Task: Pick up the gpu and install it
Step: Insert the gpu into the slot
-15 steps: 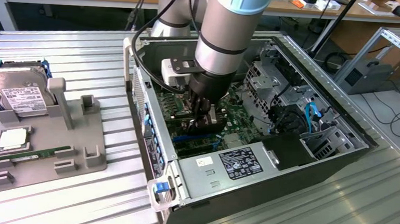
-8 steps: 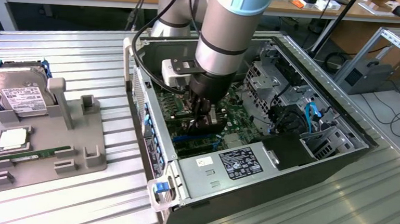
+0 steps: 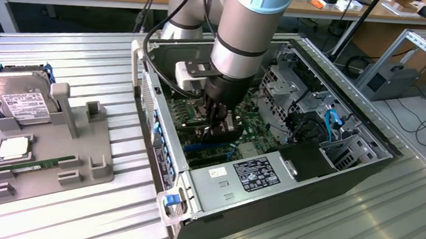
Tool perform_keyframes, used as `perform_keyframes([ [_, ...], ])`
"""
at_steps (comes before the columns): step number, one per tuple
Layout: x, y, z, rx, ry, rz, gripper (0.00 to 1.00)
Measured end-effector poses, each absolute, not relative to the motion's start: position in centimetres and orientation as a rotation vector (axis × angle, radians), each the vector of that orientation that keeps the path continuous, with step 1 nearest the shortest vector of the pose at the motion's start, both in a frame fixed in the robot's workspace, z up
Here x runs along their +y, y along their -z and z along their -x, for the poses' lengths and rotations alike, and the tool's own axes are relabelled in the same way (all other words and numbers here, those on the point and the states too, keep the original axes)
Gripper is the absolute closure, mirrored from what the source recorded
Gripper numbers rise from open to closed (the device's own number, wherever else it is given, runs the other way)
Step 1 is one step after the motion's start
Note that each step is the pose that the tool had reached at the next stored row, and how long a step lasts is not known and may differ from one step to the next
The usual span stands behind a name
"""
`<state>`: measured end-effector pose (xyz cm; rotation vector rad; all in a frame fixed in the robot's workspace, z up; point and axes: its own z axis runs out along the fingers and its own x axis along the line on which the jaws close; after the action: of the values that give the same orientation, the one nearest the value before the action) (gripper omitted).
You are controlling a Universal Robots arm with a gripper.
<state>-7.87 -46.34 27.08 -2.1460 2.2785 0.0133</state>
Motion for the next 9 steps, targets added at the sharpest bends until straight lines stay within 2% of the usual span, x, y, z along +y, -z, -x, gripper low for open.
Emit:
perform_keyframes([
  [9,-46.31,-26.68,8.15,2.279,-0.013,2.146,0.73],
])
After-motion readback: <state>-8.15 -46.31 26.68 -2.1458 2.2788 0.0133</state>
